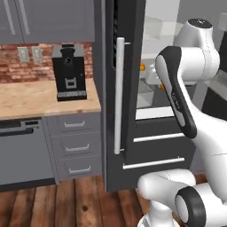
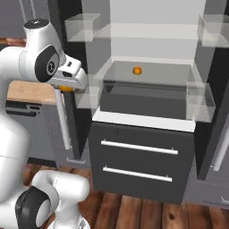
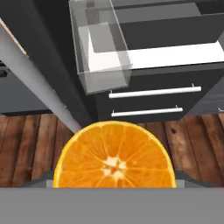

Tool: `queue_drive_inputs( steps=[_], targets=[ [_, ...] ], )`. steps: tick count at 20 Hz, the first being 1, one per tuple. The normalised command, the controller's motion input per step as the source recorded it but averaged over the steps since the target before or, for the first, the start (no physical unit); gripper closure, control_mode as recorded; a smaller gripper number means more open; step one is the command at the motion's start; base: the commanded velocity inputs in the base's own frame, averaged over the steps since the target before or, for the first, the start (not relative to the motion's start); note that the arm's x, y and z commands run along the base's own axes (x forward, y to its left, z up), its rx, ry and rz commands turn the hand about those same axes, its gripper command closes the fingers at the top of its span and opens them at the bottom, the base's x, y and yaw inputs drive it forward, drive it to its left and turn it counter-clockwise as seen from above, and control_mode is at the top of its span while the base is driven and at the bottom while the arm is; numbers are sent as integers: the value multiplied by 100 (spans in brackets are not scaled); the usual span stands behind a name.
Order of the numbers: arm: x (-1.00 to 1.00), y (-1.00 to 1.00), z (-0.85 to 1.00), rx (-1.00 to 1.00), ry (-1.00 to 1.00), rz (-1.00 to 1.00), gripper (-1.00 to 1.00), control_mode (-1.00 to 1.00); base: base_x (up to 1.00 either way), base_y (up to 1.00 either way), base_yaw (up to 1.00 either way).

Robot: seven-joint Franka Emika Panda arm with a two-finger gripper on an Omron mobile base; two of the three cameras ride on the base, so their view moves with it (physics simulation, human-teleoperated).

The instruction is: Pick up both oranges from the fridge and place them inside the tupperware on the counter.

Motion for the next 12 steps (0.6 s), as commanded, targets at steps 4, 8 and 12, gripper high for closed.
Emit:
queue_drive_inputs(
  steps=[4, 8, 12],
  targets=[
    [0, 0, 0, 0, 0, 0, 100, 100, 0, 84, 0],
    [0, 0, 0, 0, 0, 0, 100, 100, 0, 96, 0],
    [0, 0, 0, 0, 0, 0, 100, 100, 0, 100, 0]
  ],
)
